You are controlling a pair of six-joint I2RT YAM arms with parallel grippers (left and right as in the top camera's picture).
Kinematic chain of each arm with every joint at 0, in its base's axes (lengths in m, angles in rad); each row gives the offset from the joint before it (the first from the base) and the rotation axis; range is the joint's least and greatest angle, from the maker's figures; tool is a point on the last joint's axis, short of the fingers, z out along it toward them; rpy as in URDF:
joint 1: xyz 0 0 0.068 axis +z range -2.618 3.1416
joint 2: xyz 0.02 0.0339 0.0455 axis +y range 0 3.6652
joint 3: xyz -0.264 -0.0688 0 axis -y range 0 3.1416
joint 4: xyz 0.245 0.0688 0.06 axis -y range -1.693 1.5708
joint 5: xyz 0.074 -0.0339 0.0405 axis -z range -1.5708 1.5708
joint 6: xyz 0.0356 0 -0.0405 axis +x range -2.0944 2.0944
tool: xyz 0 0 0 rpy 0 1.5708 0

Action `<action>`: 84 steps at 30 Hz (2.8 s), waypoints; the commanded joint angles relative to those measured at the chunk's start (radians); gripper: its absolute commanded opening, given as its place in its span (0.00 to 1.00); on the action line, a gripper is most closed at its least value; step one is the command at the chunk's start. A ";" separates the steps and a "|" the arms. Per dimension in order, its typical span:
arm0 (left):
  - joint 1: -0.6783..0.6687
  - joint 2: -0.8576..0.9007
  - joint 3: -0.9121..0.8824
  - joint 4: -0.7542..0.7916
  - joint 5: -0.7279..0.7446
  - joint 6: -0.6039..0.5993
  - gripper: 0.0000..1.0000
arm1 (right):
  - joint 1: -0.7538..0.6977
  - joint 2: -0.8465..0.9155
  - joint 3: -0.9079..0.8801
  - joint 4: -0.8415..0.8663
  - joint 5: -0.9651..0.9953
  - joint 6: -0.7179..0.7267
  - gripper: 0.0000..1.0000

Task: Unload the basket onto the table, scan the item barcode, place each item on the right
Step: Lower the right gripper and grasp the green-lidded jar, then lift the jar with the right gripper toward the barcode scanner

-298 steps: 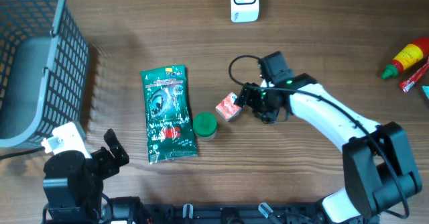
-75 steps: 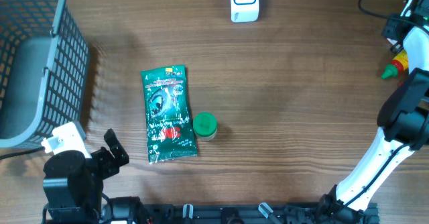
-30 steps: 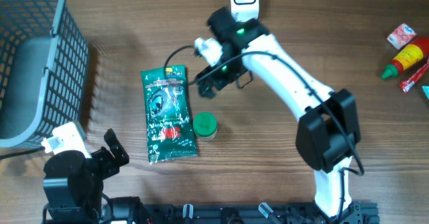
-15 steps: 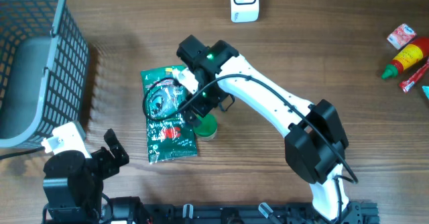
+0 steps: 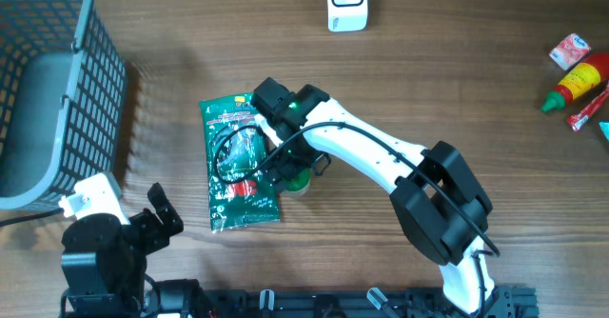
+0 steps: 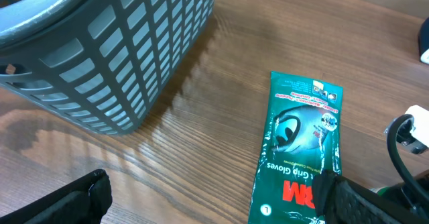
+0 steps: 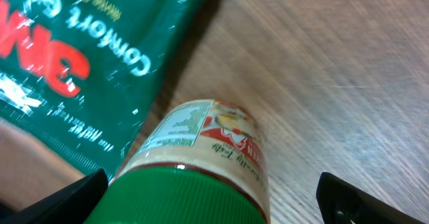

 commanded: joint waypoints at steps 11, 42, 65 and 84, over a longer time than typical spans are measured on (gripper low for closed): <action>-0.005 -0.003 0.003 0.002 0.005 0.002 1.00 | -0.020 -0.024 -0.010 0.063 0.175 0.313 0.86; -0.005 -0.003 0.003 0.002 0.005 0.002 1.00 | -0.086 -0.135 0.174 -0.170 0.021 0.579 0.99; -0.005 -0.003 0.003 0.002 0.005 0.002 1.00 | -0.069 0.039 0.050 -0.075 0.017 0.621 0.98; -0.005 -0.003 0.003 0.002 0.005 0.002 1.00 | -0.034 0.110 0.048 -0.084 0.084 0.663 0.76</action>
